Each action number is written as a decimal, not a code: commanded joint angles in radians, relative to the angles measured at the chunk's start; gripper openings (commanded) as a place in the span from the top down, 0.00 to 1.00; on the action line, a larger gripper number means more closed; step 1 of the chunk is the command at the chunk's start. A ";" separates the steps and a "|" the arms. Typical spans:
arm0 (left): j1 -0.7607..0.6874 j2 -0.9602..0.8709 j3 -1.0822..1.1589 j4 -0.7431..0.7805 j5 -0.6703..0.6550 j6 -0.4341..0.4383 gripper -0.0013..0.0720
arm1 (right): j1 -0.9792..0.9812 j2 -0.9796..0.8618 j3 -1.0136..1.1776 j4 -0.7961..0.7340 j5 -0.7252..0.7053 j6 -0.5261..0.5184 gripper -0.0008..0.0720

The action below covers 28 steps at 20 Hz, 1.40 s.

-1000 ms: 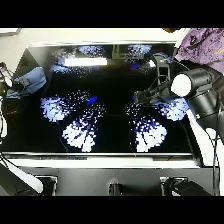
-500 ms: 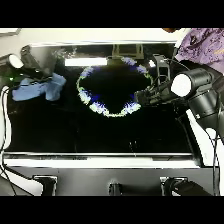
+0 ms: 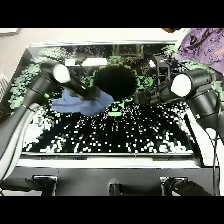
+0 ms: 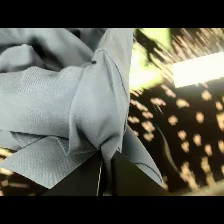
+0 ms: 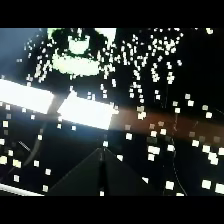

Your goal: Fold the clothes and pants, and hang the long-sleeved shirts on hangers.

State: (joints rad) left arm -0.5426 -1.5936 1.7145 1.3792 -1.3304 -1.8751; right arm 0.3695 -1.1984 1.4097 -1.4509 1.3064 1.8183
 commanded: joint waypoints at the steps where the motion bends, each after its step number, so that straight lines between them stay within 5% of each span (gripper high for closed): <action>1: -0.198 0.006 -0.087 0.000 0.071 -0.124 0.97 | 0.001 0.001 0.001 0.000 0.000 0.000 0.94; 6: -0.340 -0.005 -0.204 0.000 0.300 -0.292 0.95 | 0.001 0.001 0.001 -0.005 -0.030 0.000 0.94; 7: -0.340 -0.004 -0.204 0.000 0.308 -0.301 0.79 | 0.001 0.001 0.001 -0.005 -0.031 0.000 0.94; 9: -0.312 0.014 -0.204 0.014 0.269 -0.299 0.23 | 0.001 0.001 0.001 -0.002 -0.034 0.000 0.94; 10: -0.284 0.033 -0.204 0.030 0.224 -0.298 0.04 | 0.001 0.001 0.001 0.000 -0.051 0.021 0.94; 14: -0.165 0.155 -0.204 0.200 0.067 -0.299 0.03 | 0.001 0.002 0.001 -0.001 -0.016 0.020 0.94; 17: -0.045 0.266 -0.204 0.291 0.008 -0.296 0.04 | 0.000 0.023 0.000 -0.011 0.098 -0.226 0.94; 18: 0.004 0.299 -0.204 0.294 0.003 -0.278 0.05 | 0.000 0.034 -0.001 -0.050 0.120 -0.272 0.90; 19: 0.048 0.324 -0.204 0.293 0.002 -0.254 0.06 | -0.009 0.053 -0.015 -0.098 0.111 -0.277 0.73; 20: 0.093 0.344 -0.204 0.293 0.002 -0.234 0.06 | -0.049 0.075 -0.045 -0.079 0.078 -0.253 0.70; 23: 0.192 0.369 -0.204 0.293 0.002 -0.234 0.06 | -0.303 0.125 -0.277 0.275 -0.056 -0.227 0.67; 26: 0.224 0.364 -0.205 0.293 0.003 -0.234 0.06 | -0.472 0.121 -0.626 0.683 -0.081 -0.341 0.46; 28: 0.224 0.364 -0.205 0.293 0.004 -0.234 0.06 | -0.458 0.121 -0.797 0.826 -0.104 -0.426 0.46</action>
State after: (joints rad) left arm -0.3466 -1.2366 1.5101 1.6661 -1.3251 -2.1124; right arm -0.0231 -1.0840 0.8574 -0.9447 1.2472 1.5085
